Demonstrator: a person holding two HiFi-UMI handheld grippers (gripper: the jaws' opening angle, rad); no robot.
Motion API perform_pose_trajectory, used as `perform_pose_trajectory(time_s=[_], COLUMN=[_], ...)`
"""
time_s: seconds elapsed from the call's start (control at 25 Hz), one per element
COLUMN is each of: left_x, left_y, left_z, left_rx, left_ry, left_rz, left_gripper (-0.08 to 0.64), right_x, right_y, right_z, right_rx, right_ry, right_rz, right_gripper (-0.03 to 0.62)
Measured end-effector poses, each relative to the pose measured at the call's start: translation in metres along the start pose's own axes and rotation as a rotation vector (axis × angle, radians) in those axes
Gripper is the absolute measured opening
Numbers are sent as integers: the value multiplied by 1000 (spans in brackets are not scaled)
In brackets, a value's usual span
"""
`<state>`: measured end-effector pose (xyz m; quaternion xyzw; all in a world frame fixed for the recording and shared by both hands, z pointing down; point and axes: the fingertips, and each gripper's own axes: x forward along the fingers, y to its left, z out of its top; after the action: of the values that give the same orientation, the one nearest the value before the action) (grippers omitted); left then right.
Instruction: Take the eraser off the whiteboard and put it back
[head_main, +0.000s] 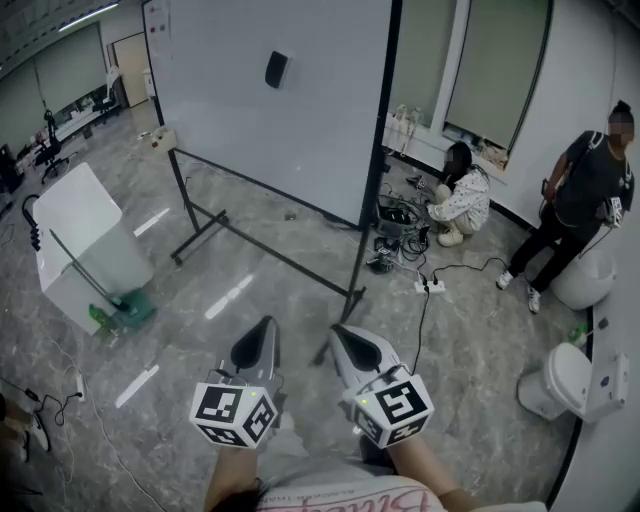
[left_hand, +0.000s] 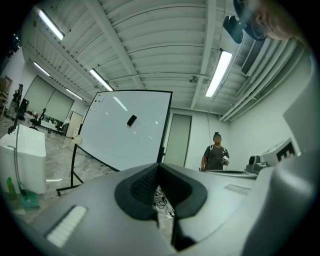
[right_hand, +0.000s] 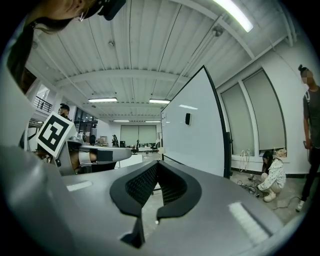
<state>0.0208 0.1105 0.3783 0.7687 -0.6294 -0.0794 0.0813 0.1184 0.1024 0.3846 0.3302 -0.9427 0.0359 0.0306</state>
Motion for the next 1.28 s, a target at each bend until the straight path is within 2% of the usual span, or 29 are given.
perform_pose_trajectory(time_s=[0.6, 1.0, 1.28], left_x=[79, 105, 133], left_y=[95, 129, 146], left_z=[30, 32, 39], left_rx=[35, -5, -3], left_ry=[17, 3, -18], left_rz=[-124, -137, -128], left_gripper=[-2, -2, -2], right_x=[126, 164, 191], right_y=[-18, -27, -47], right_z=[33, 23, 24], right_rx=[-38, -47, -47], right_ry=[-60, 14, 9], right_rz=[-109, -141, -136], right_gripper=[0, 0, 0])
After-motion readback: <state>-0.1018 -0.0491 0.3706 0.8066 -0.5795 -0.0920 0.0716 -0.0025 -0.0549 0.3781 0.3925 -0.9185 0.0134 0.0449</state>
